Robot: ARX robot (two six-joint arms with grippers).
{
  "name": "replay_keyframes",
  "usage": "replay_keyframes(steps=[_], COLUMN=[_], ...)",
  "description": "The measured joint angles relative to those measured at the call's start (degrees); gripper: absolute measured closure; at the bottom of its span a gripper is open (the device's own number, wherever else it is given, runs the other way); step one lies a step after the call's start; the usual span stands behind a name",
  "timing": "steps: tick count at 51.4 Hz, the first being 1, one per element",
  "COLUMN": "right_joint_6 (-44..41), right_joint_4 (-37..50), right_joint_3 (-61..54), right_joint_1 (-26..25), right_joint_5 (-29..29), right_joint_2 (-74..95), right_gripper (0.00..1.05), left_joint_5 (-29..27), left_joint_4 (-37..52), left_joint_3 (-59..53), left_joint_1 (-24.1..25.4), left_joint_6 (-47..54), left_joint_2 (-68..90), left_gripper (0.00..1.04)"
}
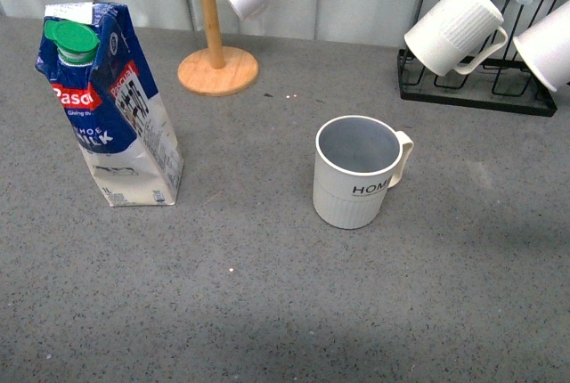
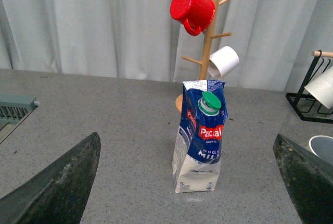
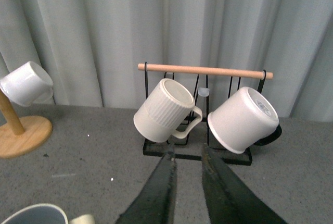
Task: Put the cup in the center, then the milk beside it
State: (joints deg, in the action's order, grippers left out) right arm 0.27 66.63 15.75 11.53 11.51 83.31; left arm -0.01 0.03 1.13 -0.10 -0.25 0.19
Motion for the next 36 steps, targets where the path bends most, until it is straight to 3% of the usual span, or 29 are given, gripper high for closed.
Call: replay_keyframes(steps=[5,28,32,36], right_joint_6=[-0.09,-0.26,-0.26,-0.26], right_joint_4=[-1.14,-13.14,-15.8,-18.62], right_joint_3=[-2.78,-12.09,-12.94,-13.7], right_joint_1=[-1.27,-6.67,-9.49,-11.13], right_joint_5=[-1.46,-6.88,-10.73,-11.04], right_joint_2=[-3.56,-25.14,-28.61,-32.39], right_gripper=[1.04,1.04,1.04,1.04], left_joint_5=[-0.02,-0.02,-0.02,-0.02], left_joint_4=[0.0,0.0,0.0,0.0], left_joint_3=[0.0,0.0,0.0,0.0], left_joint_1=[0.0,0.0,0.0,0.0], left_joint_6=[0.0,0.0,0.0,0.0], left_joint_2=[0.0,0.0,0.0,0.0], left_gripper=[0.07,0.07,0.07,0.07])
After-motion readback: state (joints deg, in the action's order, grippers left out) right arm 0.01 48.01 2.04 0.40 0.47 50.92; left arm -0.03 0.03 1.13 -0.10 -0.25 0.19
